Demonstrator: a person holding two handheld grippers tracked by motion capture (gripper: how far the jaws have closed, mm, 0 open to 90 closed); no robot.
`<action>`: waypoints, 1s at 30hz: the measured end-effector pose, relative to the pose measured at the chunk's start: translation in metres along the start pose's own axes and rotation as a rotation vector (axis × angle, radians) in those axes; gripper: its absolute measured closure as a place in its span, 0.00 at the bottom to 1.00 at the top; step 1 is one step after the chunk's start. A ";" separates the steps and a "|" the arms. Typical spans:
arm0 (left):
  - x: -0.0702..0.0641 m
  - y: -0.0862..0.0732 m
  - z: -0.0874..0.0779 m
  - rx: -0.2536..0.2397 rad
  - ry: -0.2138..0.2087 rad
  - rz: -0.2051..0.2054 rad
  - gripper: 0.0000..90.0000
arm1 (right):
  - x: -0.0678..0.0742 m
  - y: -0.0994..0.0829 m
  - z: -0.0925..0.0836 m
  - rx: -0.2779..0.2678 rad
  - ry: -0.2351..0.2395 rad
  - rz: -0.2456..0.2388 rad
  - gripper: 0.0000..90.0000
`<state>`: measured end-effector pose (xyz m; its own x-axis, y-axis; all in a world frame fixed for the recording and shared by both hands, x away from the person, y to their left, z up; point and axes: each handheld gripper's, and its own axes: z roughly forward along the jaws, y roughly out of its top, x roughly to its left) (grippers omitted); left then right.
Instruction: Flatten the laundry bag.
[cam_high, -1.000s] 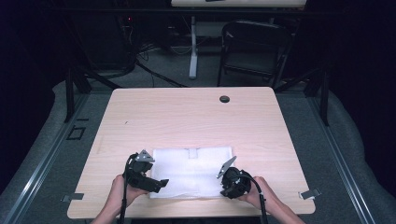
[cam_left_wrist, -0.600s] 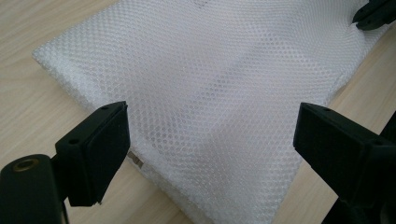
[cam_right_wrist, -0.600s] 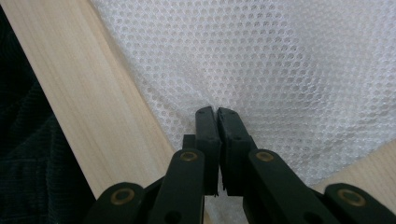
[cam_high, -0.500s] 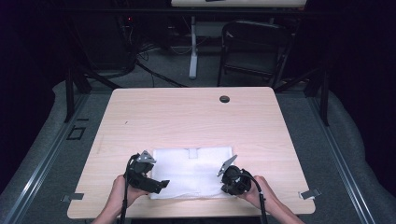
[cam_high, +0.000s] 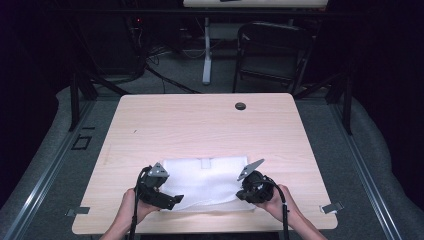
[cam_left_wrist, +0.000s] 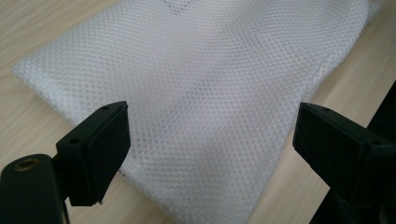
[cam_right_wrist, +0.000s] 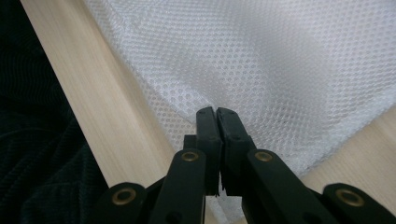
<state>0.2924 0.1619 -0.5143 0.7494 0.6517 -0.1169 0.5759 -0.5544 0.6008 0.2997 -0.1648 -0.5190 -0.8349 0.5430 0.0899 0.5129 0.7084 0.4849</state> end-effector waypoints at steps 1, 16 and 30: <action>-0.001 0.000 0.000 0.002 0.000 0.004 0.13 | 0.000 0.000 -0.001 -0.006 0.006 0.004 0.99; -0.018 0.002 0.016 0.039 -0.024 0.065 0.17 | -0.002 0.006 -0.013 -0.077 -0.006 0.033 0.99; -0.035 0.007 0.040 0.104 -0.068 0.139 0.38 | -0.003 0.012 -0.016 -0.100 -0.003 0.051 0.99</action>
<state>0.2831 0.1144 -0.5370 0.8424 0.5306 -0.0938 0.4933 -0.6894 0.5304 0.3052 -0.1651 -0.4996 -0.8078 0.5782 0.1144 0.5318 0.6313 0.5646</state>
